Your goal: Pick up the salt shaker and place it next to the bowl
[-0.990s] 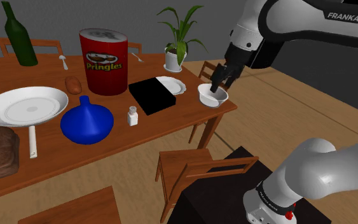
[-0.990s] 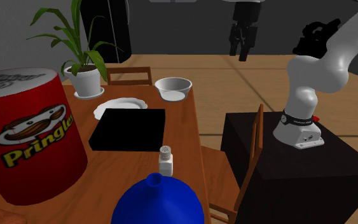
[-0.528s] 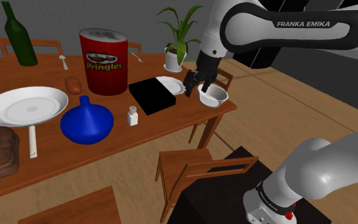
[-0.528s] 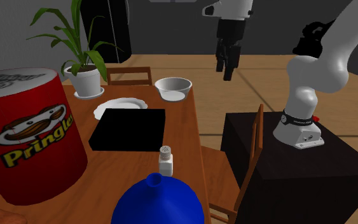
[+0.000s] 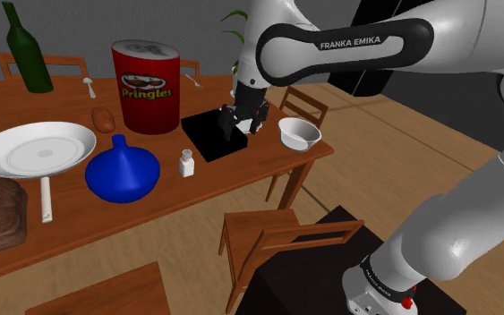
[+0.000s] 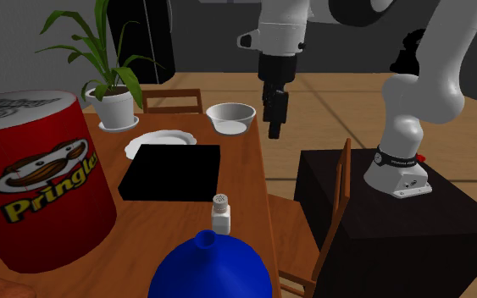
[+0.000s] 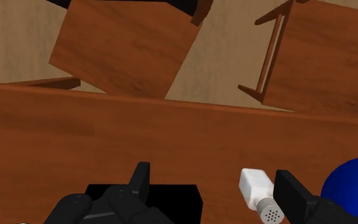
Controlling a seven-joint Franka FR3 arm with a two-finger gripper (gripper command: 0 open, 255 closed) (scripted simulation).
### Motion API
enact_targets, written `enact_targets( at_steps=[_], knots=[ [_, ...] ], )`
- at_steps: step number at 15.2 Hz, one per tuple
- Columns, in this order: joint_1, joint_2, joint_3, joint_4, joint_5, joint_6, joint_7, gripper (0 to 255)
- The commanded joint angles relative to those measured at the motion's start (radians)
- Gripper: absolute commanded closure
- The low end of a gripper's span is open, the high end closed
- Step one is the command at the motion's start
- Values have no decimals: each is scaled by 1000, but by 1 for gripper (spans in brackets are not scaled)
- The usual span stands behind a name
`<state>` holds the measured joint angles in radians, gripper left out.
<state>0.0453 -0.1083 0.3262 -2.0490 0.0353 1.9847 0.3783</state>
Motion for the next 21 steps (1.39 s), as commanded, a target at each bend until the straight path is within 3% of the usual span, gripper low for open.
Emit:
enact_targets(
  at_steps=[1, 6, 12, 21],
  knots=[
    [10, 78, 21, 54, -29, 17, 48, 0],
    [47, 287, 44, 227, -116, 26, 150, 0],
    [126, 549, 33, 496, -213, -12, 243, 0],
    [129, 583, 24, 443, -228, 73, 253, 0]
  ],
)
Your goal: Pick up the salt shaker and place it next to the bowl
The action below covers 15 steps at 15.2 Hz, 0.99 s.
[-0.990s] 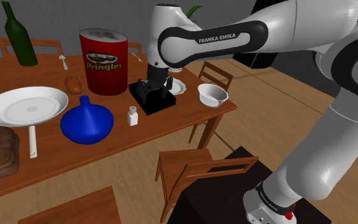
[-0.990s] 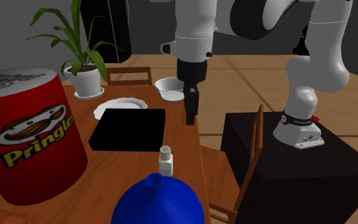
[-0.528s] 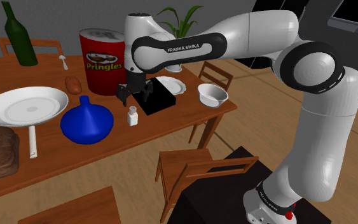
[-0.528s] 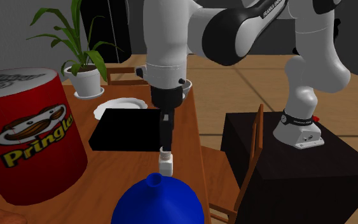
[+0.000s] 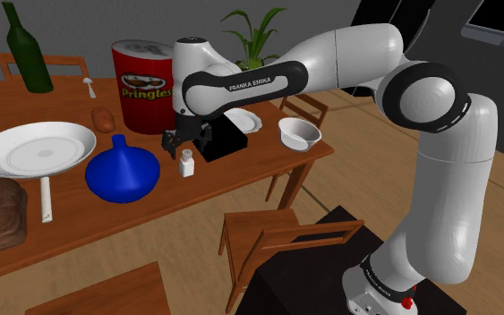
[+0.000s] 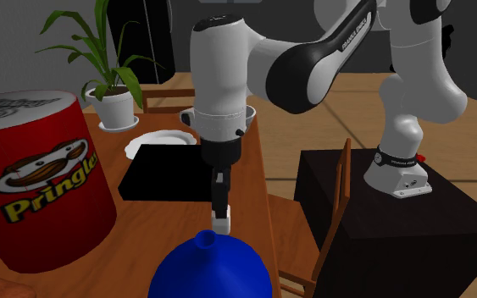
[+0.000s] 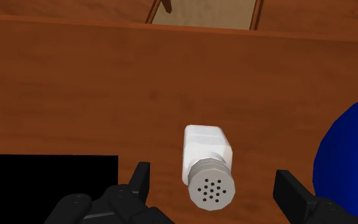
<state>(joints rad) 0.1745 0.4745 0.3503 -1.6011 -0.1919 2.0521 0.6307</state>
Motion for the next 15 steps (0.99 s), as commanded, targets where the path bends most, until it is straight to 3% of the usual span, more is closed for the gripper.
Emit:
enact_targets(
  at_steps=[1, 7, 8, 15],
  knots=[
    [-1, 0, 0, -5, 0, 6, 0, 0],
    [0, 0, 0, -5, 0, 5, 0, 0],
    [0, 0, 0, -5, 0, 5, 0, 255],
    [0, 0, 0, -5, 0, 5, 0, 255]
  ],
)
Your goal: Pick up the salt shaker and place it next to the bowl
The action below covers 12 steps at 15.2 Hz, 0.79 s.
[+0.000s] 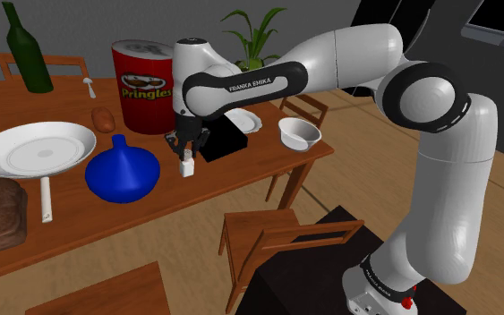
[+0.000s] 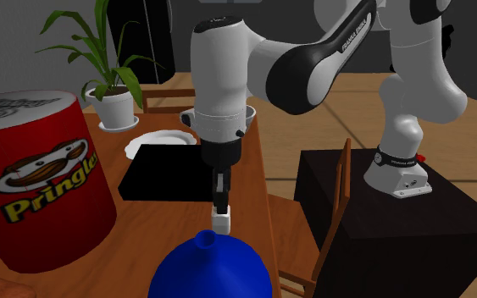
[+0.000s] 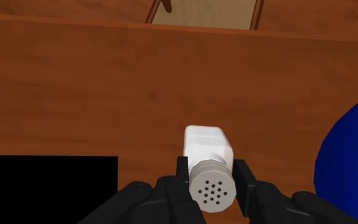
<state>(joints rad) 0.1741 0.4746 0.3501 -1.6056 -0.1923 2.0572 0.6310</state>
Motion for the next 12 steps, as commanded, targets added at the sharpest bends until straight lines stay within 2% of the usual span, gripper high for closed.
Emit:
enact_targets(
  at_steps=[1, 12],
  knots=[
    [0, 0, 0, 0, 0, 0, 0, 255],
    [-2, -41, 10, 76, 19, -114, -14, 255]
  ],
)
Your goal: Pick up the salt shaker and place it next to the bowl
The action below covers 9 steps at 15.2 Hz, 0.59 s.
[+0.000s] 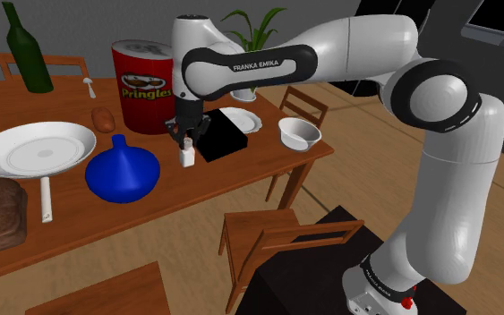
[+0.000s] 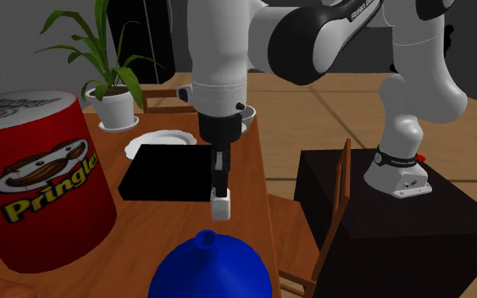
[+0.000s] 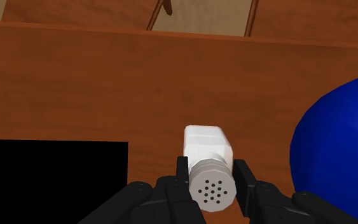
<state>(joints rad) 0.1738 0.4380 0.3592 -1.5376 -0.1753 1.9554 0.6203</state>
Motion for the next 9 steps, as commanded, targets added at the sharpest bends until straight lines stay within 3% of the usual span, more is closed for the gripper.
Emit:
enact_targets(
  at_steps=[1, 9],
  knots=[
    [-1, -7, 1, 17, 4, -24, -4, 255],
    [3, -23, 6, 102, 12, -124, -13, 255]
  ],
)
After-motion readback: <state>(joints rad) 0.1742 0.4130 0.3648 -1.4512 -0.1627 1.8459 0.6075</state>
